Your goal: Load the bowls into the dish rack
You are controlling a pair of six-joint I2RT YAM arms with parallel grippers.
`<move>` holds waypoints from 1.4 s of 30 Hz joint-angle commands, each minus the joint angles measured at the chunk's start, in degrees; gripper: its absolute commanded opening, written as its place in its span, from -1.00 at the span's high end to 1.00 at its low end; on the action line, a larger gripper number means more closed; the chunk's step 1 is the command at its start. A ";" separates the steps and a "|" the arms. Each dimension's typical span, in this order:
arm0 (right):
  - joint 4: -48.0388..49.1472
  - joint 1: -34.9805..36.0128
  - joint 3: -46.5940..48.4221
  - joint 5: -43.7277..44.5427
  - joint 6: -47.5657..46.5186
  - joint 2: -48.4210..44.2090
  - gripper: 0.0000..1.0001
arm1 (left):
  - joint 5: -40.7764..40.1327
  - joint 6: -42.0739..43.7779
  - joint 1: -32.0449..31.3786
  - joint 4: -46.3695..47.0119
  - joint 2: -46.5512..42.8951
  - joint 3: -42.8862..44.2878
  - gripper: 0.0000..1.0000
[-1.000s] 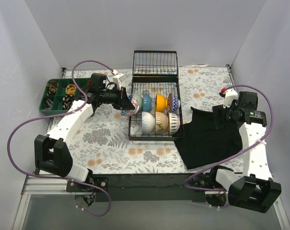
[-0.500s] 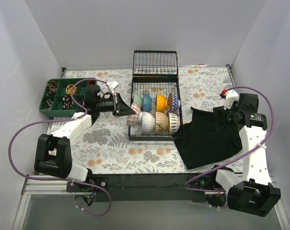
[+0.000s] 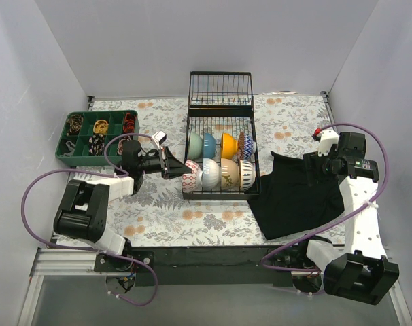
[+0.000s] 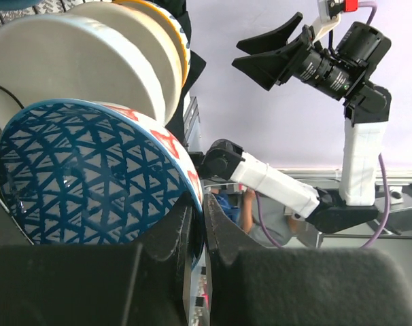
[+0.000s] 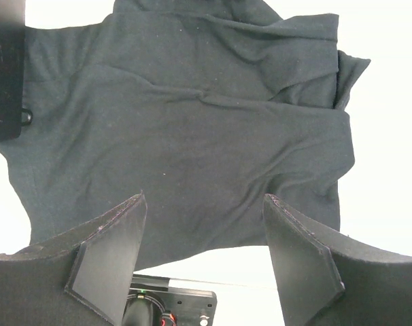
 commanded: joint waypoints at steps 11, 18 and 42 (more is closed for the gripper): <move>1.40 0.04 -1.81 -0.37 0.43 0.13 -0.54 | 0.53 3.98 0.08 0.56 5.72 4.58 1.00; 1.76 0.04 -2.43 -0.64 0.08 -0.32 -0.54 | -0.26 8.47 0.26 -3.92 8.44 6.60 0.99; 2.11 0.13 -5.59 -3.19 -2.30 -2.60 -0.56 | 0.19 34.65 6.58 -43.27 -2.10 18.11 -0.11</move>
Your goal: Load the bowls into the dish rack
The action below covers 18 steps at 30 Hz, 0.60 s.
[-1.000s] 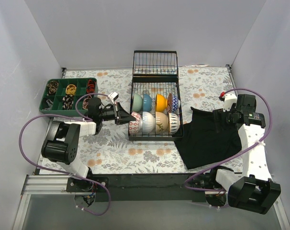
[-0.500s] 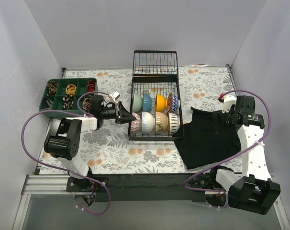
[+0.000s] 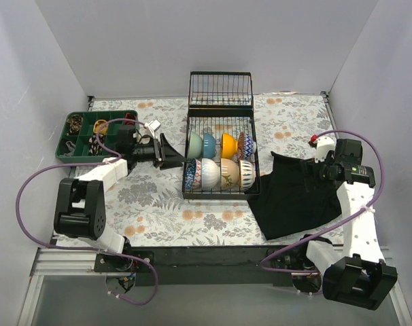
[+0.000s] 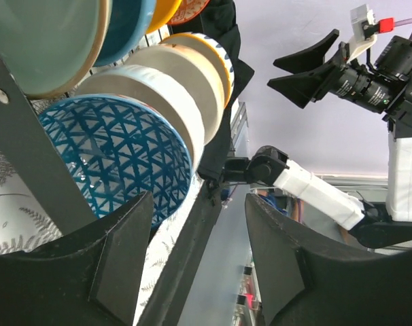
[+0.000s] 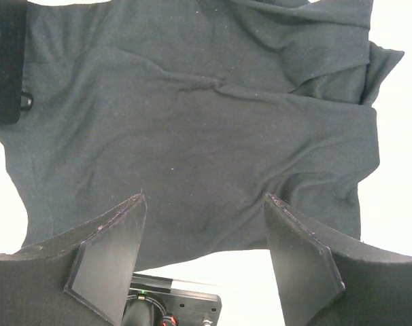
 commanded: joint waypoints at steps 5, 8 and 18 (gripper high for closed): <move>1.15 0.04 0.73 -3.41 -1.27 1.34 -0.57 | -2.87 23.94 3.47 -28.24 -6.90 11.93 -0.11; 1.24 0.04 2.48 -5.25 -0.66 2.48 -0.56 | -6.64 32.21 3.47 -33.87 -7.77 15.19 -0.11; 4.49 0.13 12.58 -6.51 8.21 6.08 -0.97 | -28.88 45.77 3.47 -35.90 -17.18 22.32 -0.96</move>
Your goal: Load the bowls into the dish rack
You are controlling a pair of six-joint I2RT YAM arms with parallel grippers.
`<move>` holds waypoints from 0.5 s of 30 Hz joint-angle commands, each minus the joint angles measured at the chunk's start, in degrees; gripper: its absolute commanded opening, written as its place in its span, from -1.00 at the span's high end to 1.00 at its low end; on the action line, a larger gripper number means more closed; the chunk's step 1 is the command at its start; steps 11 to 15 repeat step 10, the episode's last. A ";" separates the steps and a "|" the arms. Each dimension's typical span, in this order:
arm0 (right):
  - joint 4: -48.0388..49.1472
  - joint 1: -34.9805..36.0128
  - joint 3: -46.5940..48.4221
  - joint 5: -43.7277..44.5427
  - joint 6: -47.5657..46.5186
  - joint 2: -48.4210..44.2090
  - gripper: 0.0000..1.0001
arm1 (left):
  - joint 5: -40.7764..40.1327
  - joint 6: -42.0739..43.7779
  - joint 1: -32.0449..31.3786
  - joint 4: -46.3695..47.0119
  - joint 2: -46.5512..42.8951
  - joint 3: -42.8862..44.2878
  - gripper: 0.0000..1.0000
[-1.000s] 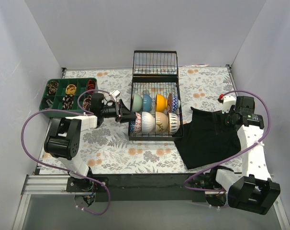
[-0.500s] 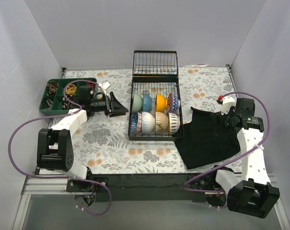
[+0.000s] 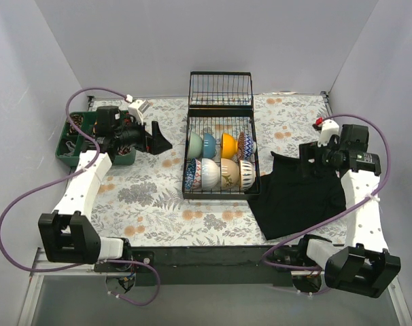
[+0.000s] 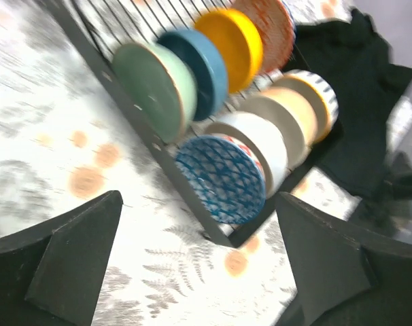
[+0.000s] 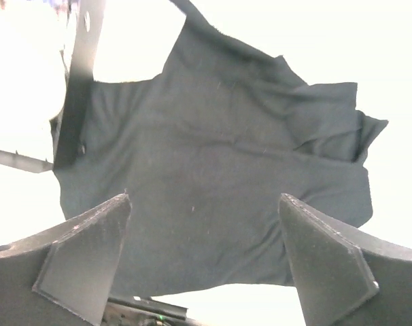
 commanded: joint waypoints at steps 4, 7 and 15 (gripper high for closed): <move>3.24 0.13 8.08 7.20 10.25 3.28 -0.97 | -15.80 1.91 0.01 0.23 -4.92 5.96 -0.97; 3.94 0.13 8.79 7.47 10.78 3.46 -0.97 | -18.27 -0.82 0.01 1.54 -4.57 5.35 -0.96; 4.12 0.13 9.49 7.03 12.19 4.07 -0.97 | -18.71 -1.27 0.01 1.81 -3.78 4.82 -0.97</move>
